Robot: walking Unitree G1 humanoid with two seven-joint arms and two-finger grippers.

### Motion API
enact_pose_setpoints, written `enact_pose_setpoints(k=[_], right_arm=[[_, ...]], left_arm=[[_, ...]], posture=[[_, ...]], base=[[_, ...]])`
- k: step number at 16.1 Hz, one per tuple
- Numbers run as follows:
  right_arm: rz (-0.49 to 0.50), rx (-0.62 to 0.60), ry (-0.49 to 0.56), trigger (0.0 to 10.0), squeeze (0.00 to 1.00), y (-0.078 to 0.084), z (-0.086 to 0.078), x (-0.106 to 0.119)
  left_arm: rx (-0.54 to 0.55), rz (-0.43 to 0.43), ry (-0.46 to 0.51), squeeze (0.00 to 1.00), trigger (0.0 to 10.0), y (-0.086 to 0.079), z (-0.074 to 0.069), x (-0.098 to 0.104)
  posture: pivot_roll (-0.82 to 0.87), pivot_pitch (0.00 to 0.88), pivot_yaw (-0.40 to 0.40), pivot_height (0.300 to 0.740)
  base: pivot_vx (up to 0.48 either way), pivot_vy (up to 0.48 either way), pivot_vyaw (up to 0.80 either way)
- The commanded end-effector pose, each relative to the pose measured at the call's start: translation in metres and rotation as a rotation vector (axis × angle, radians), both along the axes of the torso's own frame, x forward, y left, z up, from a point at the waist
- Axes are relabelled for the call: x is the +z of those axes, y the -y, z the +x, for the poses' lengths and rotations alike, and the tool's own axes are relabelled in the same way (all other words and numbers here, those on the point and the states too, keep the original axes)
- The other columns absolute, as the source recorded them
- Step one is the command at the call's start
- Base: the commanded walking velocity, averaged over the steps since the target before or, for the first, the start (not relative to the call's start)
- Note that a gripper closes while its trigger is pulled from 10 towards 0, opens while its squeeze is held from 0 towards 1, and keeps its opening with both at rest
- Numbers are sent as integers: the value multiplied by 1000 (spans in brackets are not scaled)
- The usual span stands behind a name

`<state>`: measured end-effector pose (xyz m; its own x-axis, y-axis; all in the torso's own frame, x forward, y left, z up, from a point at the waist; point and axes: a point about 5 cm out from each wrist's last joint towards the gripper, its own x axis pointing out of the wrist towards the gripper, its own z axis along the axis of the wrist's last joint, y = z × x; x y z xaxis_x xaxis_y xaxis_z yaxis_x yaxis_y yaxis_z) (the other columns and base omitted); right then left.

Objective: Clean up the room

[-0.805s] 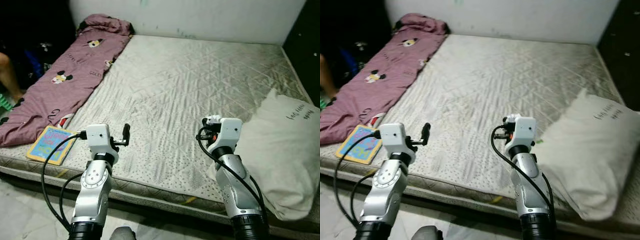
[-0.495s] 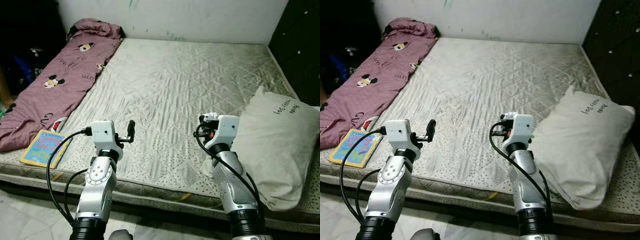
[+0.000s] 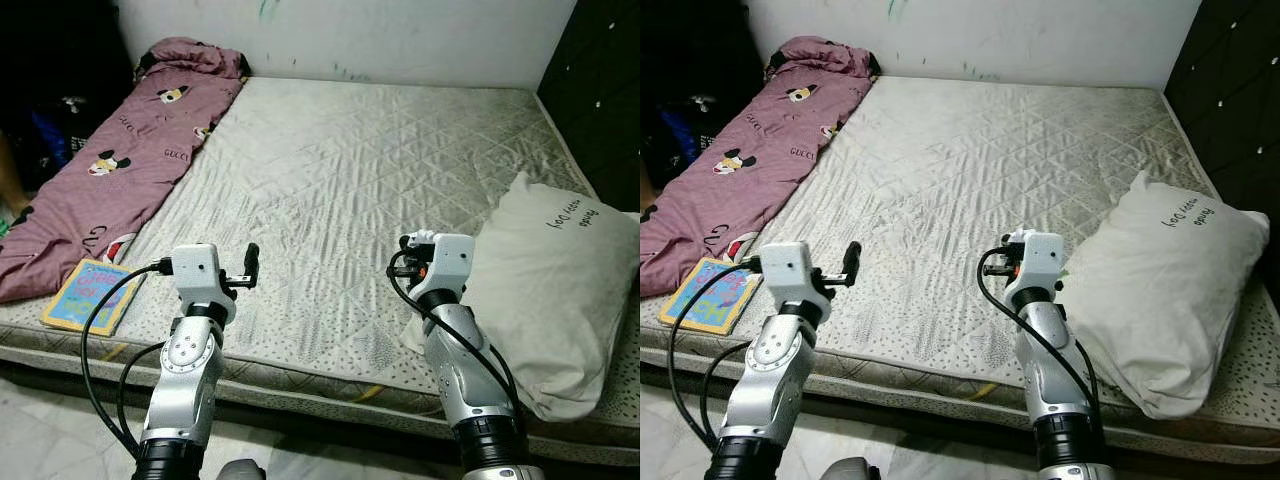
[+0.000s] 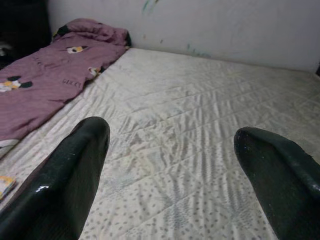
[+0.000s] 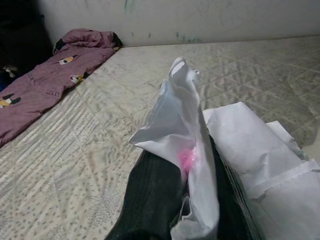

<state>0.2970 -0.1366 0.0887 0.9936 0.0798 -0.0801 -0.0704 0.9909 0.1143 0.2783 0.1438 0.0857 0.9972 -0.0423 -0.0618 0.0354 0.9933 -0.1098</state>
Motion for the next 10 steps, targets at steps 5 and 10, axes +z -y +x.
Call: enact_pose_setpoints(k=[5, 10], right_arm=[[1, -1, -22, 10000, 0, -2, 3, -2], [17, 11, -6, 10000, 0, -3, 3, 0]], left_arm=[[6, -1, 12, 0, 10000, -2, 1, 3], [8, -11, 10, 0, 10000, -4, 1, 4]], posture=[[-70, 0, 39, 740], [-65, 0, 41, 740]], base=[[0, 0, -160], [0, 367, -480]])
